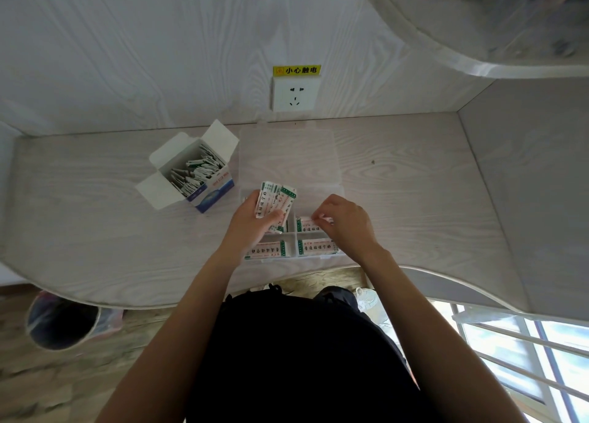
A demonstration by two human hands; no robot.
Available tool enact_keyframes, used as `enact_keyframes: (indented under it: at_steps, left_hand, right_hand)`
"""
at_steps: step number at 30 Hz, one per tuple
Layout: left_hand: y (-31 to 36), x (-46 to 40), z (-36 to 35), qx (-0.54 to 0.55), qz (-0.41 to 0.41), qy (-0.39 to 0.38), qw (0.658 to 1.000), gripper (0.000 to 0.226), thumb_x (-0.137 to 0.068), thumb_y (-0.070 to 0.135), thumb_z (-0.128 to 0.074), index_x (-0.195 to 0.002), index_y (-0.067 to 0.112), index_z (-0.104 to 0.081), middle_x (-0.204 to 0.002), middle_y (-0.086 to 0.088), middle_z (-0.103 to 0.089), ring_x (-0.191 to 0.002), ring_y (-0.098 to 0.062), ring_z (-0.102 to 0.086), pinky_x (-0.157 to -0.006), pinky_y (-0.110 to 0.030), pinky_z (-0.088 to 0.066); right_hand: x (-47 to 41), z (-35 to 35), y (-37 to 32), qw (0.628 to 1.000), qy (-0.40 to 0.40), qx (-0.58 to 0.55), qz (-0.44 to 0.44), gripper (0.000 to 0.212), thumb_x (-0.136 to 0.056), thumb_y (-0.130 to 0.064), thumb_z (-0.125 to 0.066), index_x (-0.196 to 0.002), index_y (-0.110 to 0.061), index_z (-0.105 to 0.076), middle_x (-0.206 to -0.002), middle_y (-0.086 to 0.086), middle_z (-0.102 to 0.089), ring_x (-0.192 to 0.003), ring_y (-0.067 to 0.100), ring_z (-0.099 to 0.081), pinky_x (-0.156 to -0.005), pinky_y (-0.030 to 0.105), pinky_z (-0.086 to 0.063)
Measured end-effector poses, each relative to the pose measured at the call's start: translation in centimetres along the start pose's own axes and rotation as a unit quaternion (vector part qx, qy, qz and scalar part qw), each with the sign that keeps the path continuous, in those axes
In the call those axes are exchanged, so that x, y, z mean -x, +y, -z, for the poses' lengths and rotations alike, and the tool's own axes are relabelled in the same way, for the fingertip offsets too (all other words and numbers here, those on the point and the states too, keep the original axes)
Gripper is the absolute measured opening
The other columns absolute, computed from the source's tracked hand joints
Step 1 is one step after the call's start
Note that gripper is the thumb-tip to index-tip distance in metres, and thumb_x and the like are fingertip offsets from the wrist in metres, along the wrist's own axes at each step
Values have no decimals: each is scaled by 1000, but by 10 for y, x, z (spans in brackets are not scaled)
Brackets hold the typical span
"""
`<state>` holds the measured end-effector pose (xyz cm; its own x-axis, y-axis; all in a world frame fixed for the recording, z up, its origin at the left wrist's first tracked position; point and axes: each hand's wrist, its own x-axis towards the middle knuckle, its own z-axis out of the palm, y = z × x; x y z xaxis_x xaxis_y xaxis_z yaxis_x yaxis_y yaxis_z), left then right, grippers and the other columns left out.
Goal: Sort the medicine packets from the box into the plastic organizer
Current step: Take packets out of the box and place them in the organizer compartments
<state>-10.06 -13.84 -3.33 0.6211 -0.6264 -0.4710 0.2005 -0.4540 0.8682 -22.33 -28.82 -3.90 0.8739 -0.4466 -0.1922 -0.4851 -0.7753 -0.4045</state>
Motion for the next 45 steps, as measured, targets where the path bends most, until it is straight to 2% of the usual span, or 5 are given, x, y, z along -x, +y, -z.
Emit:
enact_keyframes:
  at_steps: [4,11,18,32,45]
  left_hand:
    - [2,-1,0,1,0,-6,1000,27,-87,14,-61,-112,24,-53,-105,7,-62,-96,-12,-59,-78,-24,-44]
    - [6,-3,-10,-65,-26,-103,992,32,-88,18,-62,-119,19,-53,-103,4,-64,-91,-10,-62,-70,-19,-49]
    - [9,-9,-18,-12,1,-107,994,25,-96,18,-49,-119,10,-53,-105,-10,-64,-82,-17,-64,-59,-24,-56]
    - [4,-14,-13,-198,-90,-49,975,21,-97,29,-45,-113,16,-52,-93,3,-66,-68,-7,-64,-59,-22,-52]
    - [-6,-16,13,-178,-50,96,978,15,-95,24,-49,-104,13,-54,-94,1,-61,-73,-2,-57,-56,-13,-41]
  right_hand:
    - [0,-2,-2,998,45,33,18,18,-91,-26,-60,-99,-17,-73,-101,0,-66,-93,17,-57,-73,25,-42]
    - [-1,14,-17,909,0,-403,-108,33,-87,-25,-64,-119,-19,-56,-92,3,-68,-62,9,-67,-55,20,-52]
    - [1,14,-3,911,23,-402,-92,16,-87,-10,-64,-101,-18,-64,-93,12,-66,-72,14,-69,-57,22,-55]
    - [2,6,6,888,87,-424,-158,19,-81,-4,-70,-76,-21,-62,-86,-4,-62,-96,22,-64,-68,35,-60]
    - [5,-3,2,971,98,-152,-156,5,-85,-21,-66,-89,-19,-69,-85,-5,-69,-74,9,-58,-65,21,-39]
